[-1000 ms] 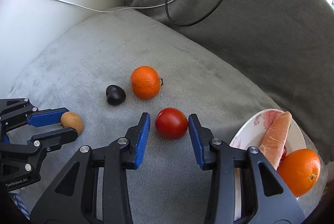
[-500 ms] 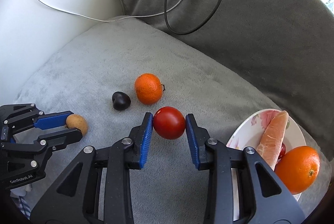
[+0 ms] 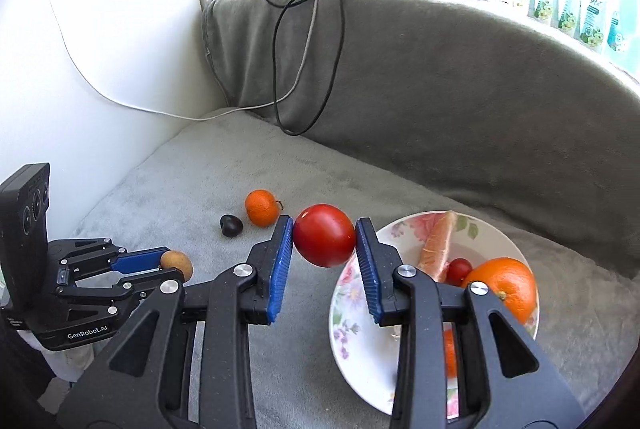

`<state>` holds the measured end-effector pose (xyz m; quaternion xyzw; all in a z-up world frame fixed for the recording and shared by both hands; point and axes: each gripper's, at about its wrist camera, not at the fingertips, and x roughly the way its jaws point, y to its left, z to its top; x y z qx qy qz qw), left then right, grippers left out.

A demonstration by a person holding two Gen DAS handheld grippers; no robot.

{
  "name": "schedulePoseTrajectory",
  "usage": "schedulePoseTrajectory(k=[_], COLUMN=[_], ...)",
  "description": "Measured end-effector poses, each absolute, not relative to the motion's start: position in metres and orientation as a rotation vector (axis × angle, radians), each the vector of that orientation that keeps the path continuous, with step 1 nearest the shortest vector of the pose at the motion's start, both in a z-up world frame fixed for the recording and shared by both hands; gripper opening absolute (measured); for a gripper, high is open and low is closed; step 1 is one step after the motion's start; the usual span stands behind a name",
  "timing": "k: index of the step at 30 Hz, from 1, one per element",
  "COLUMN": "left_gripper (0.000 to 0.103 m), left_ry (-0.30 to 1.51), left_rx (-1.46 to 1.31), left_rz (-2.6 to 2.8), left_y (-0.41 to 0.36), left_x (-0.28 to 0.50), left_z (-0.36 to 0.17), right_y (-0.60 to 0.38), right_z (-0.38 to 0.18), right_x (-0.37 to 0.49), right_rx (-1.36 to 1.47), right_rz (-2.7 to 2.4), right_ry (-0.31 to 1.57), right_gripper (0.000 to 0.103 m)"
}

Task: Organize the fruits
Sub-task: 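Carry the longan and cherry tomato over the plate and open both grippers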

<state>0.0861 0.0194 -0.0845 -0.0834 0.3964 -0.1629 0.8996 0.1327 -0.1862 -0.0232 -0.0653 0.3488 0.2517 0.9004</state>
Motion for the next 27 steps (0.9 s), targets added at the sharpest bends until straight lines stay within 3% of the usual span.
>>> schedulePoseTrajectory(k=[27], left_gripper=[0.024], left_ry=[0.789], left_rx=[-0.066], left_rz=[-0.549], left_y=[-0.105], left_x=[0.101], left_z=[-0.058], right_y=[-0.277], right_z=[-0.024], right_x=[0.186], right_rx=[0.024], right_rz=[0.432], right_ry=[0.779], right_gripper=[0.034])
